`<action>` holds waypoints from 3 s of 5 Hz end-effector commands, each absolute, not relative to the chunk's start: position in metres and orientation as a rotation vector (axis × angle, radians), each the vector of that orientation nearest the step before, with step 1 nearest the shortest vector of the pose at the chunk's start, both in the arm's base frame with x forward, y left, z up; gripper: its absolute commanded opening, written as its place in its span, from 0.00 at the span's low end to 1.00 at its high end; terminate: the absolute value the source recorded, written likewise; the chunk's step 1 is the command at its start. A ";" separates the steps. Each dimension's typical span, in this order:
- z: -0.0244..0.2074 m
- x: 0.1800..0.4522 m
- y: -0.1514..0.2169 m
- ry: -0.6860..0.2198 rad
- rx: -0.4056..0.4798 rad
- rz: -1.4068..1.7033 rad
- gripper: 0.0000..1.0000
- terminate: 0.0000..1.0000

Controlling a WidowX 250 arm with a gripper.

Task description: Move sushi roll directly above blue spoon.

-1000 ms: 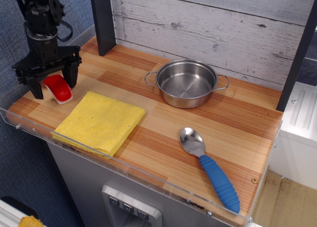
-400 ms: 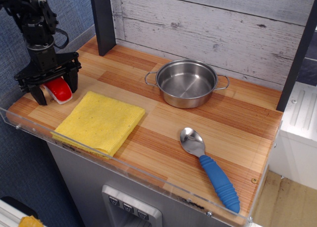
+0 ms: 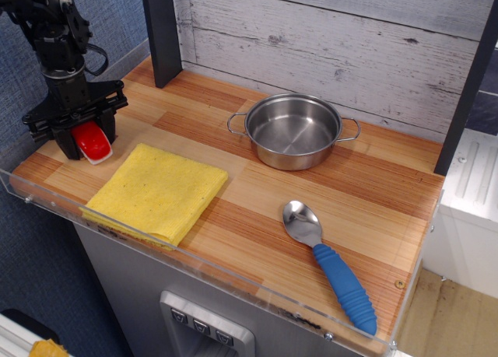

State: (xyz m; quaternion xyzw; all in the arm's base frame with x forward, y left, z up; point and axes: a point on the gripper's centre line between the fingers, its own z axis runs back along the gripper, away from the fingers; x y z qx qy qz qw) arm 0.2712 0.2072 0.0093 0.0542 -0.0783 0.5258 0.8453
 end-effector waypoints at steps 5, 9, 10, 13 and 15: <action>0.082 0.286 0.174 -0.212 0.125 0.929 0.00 0.00; 0.098 0.316 0.077 -0.232 0.061 0.609 0.00 0.00; 0.099 0.321 0.041 -0.229 0.051 0.512 0.00 0.00; 0.090 0.317 -0.057 -0.280 -0.005 0.275 0.00 0.00; 0.064 0.321 -0.098 -0.269 -0.036 0.204 0.00 0.00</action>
